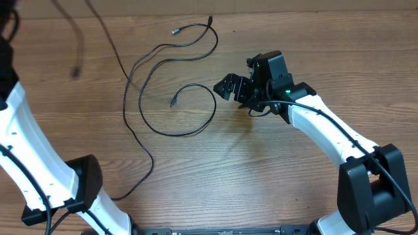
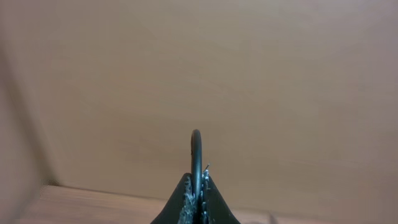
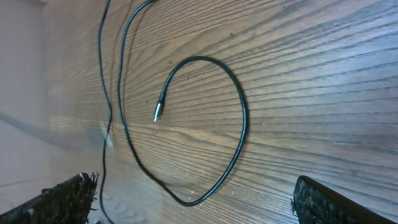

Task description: Untangle cables

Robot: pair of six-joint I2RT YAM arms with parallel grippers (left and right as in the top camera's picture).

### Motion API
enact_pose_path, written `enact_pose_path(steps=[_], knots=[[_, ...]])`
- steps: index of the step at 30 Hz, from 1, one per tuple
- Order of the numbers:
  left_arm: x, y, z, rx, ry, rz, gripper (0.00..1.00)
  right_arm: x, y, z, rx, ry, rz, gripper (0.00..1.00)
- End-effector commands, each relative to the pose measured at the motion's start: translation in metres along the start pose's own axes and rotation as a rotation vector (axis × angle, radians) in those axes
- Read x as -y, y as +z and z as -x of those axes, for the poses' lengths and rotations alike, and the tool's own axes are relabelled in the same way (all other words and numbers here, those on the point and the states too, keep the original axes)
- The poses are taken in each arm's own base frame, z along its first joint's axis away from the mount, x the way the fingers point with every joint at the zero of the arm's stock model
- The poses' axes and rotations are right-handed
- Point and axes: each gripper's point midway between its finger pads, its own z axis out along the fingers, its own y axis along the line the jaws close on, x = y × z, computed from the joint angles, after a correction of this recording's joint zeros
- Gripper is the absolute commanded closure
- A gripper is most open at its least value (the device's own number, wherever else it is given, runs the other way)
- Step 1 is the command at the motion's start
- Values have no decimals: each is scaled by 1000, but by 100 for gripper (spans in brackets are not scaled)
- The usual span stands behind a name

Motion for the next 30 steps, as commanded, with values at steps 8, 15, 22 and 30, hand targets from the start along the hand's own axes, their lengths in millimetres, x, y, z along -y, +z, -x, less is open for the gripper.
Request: enact_pose_path(steps=[8, 15, 22, 30], knots=[[-121, 86, -37, -28, 1, 275, 96, -1, -6, 5, 43, -24, -28, 0], [-210, 149, -142, -231, -4, 611, 96, -1, -5, 5, 43, -23, -30, 0], [-249, 193, -278, -428, -242, 755, 96, 3, -5, 4, 43, -19, -46, 3], [-260, 224, -374, -515, -420, 789, 94, 7, -5, 2, 37, -12, -66, 3]])
